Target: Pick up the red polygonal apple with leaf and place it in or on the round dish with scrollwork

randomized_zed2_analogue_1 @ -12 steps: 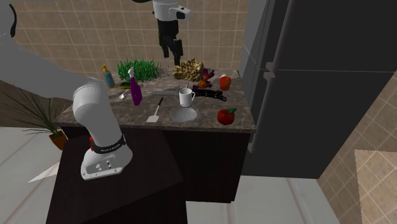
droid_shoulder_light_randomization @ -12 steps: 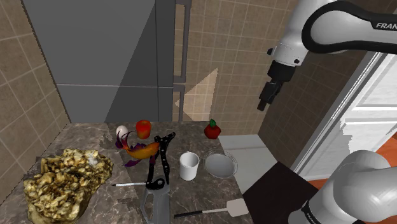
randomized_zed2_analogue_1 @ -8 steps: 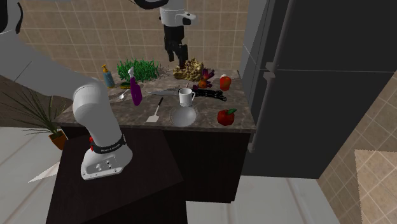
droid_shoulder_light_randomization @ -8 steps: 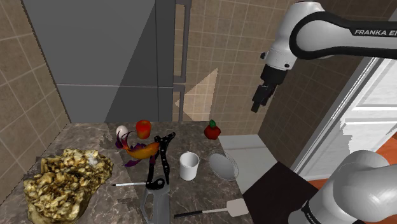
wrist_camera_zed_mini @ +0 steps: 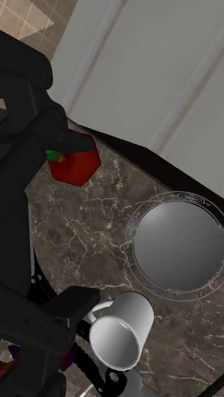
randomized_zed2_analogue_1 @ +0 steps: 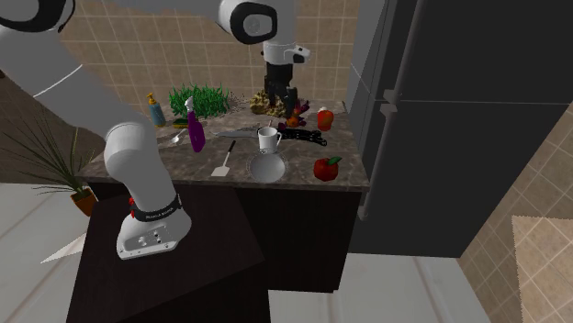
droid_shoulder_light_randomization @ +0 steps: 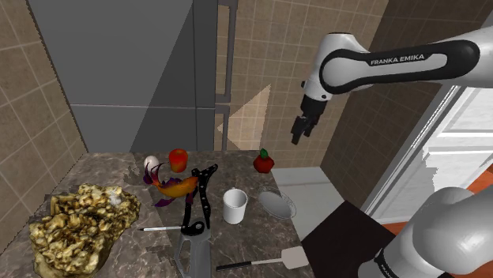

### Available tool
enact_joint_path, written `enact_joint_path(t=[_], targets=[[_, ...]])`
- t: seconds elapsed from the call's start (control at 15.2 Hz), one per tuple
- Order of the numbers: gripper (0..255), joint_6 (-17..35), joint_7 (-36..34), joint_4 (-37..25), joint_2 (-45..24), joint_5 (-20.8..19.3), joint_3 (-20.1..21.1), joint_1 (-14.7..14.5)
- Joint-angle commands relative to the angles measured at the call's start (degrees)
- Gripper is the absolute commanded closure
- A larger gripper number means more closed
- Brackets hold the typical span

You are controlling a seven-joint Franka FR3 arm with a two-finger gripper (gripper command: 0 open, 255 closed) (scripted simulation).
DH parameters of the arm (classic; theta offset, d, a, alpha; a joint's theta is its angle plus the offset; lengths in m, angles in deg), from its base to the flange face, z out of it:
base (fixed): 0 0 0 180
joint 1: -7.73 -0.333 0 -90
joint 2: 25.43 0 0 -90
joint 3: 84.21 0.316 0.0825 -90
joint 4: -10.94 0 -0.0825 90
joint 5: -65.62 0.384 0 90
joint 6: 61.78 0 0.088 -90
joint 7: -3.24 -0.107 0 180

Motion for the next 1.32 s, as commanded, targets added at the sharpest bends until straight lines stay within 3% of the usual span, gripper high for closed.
enact_joint_path(t=[0.0, 0.59, 1.12, 1.25], targets=[[0, 3.16, -0.13, -1.04, -4.23, -0.34, 0.05, 0.24], [0, 13.57, -0.31, -9.34, -23.55, -2.34, -0.66, 1.49], [0, 18.33, -0.69, -21.12, -40.57, -3.83, -1.66, 2.24], [0, 19.65, -0.69, -20.7, -41.47, -3.82, -1.66, 2.24]])
